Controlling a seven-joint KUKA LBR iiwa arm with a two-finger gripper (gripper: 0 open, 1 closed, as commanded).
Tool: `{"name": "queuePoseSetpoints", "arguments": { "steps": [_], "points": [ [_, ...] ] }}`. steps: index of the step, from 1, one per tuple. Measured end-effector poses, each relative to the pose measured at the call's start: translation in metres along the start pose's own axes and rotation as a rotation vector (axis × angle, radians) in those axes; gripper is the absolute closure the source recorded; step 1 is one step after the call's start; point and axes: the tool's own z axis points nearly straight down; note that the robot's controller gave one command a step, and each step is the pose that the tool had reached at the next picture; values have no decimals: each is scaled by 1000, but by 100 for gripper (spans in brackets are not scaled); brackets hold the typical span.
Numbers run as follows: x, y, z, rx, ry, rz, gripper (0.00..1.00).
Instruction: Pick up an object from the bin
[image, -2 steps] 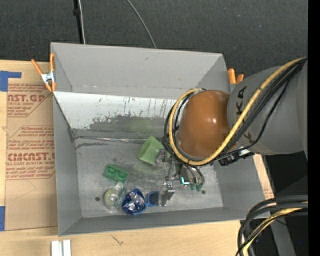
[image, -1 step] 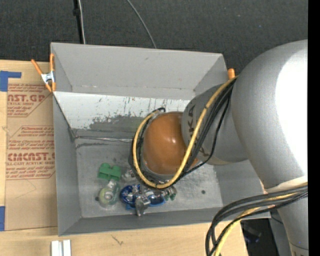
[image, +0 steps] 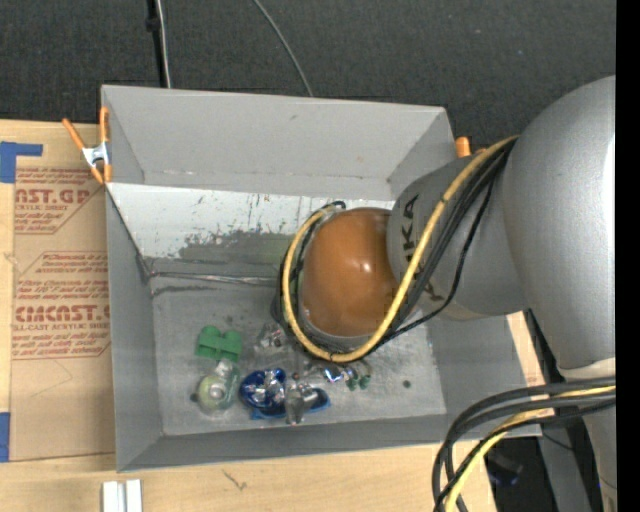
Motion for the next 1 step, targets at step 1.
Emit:
{"name": "queuePoseSetpoints", "arguments": {
  "steps": [1],
  "points": [
    [-3, 11, 1, -1, 2, -147, 0]
  ]
}}
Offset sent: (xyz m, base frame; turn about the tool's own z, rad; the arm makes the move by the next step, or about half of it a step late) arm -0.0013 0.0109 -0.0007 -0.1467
